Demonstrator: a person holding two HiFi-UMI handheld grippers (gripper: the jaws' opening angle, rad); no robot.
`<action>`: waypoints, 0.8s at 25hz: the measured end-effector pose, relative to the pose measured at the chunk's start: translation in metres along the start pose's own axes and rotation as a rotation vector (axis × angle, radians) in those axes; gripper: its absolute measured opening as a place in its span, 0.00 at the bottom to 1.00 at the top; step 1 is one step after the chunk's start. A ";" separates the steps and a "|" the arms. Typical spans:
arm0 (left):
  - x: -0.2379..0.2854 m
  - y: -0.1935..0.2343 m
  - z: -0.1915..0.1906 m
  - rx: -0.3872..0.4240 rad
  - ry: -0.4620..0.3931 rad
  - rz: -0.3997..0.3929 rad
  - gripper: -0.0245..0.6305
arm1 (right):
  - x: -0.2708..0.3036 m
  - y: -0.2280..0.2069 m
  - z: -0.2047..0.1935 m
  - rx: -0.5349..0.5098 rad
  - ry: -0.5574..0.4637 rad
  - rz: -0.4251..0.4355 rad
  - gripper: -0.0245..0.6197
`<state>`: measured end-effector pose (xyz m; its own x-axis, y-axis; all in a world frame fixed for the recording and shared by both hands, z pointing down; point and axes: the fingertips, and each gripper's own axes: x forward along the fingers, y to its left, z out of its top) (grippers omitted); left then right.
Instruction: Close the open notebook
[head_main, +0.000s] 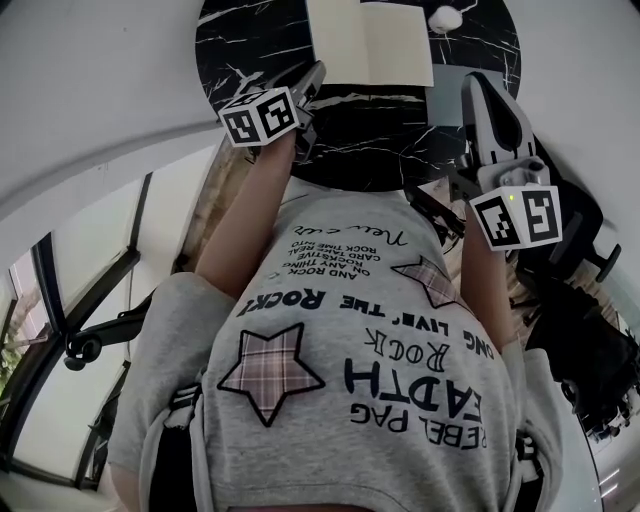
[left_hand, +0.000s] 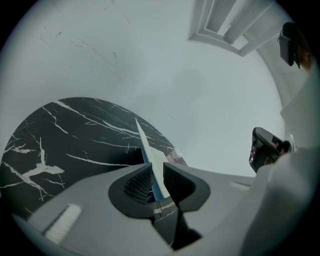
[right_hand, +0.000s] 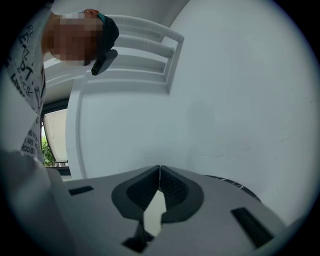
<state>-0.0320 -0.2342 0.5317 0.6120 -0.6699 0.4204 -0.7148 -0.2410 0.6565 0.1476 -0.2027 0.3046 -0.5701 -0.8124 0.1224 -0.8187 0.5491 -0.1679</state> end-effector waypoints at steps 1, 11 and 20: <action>0.001 -0.005 0.001 0.006 -0.003 -0.006 0.15 | -0.001 0.000 0.002 -0.001 -0.004 0.002 0.06; 0.014 -0.034 0.004 0.092 0.035 -0.020 0.08 | -0.019 -0.008 0.014 -0.008 -0.046 -0.021 0.06; 0.041 -0.072 0.001 0.162 0.082 -0.094 0.08 | -0.036 -0.019 0.019 0.008 -0.074 -0.070 0.06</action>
<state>0.0443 -0.2452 0.5009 0.6992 -0.5812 0.4162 -0.6945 -0.4142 0.5883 0.1853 -0.1875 0.2846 -0.5047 -0.8611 0.0615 -0.8555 0.4894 -0.1691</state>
